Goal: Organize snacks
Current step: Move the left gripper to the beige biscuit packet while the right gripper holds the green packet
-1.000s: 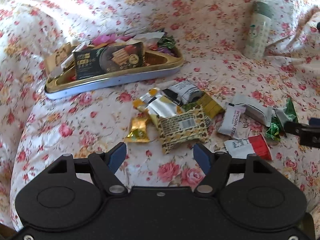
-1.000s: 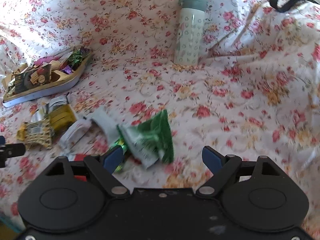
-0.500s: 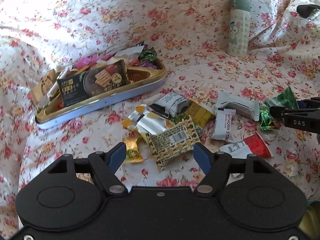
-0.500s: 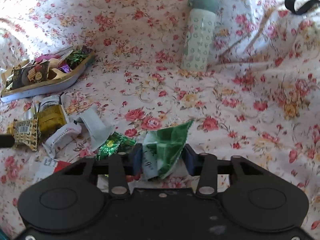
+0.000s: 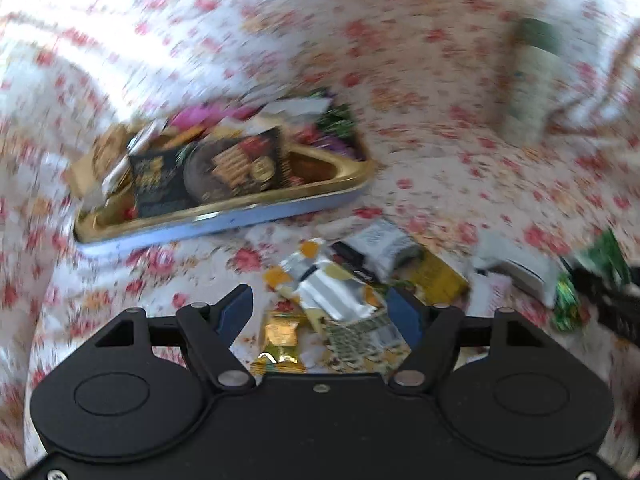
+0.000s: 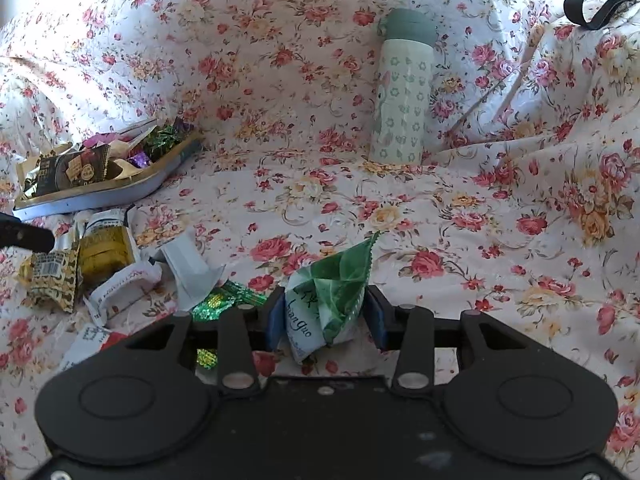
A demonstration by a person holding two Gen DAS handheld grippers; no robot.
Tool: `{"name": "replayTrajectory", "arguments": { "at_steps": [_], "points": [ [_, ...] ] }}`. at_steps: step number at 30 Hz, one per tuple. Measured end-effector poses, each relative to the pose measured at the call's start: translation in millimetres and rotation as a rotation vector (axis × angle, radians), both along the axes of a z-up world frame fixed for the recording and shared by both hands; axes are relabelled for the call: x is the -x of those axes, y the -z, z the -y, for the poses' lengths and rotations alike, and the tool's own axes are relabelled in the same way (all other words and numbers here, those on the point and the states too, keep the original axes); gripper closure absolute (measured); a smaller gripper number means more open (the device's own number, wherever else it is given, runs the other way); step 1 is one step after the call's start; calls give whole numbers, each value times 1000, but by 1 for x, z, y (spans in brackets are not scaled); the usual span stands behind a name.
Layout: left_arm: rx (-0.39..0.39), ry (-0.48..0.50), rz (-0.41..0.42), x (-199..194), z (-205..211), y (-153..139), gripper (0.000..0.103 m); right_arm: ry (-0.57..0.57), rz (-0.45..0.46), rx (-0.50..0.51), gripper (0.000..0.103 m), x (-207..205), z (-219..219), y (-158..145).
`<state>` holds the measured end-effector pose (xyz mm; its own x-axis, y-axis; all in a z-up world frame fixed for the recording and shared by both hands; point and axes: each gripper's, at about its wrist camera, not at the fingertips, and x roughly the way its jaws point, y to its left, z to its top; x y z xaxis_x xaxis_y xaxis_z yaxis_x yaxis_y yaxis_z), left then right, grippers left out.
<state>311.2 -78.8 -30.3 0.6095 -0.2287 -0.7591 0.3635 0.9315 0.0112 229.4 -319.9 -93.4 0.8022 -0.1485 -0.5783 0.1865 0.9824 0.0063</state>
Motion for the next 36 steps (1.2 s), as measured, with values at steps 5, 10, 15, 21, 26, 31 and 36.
{"name": "replayTrajectory", "arguments": {
  "at_steps": [5,10,15,21,26,31,36],
  "points": [
    [-21,-64,-48,-7,-2,11,29,3,-1,3,58,-1,-1,0],
    [-43,-55,-81,2,-7,18,29,3,-2,5,58,-1,-1,0],
    [-64,-38,-125,19,-15,24,29,3,0,-2,58,-1,1,0],
    [-54,-58,-121,40,-30,16,29,3,0,-1,58,-1,1,0],
    [184,-167,-224,60,-56,-6,29,4,0,-1,58,-1,1,0],
    [251,-157,-277,84,-47,-7,29,4,-1,2,58,-1,0,0],
    [264,-148,-360,77,-33,11,29,4,-1,3,59,-1,0,0]
  ]
}}
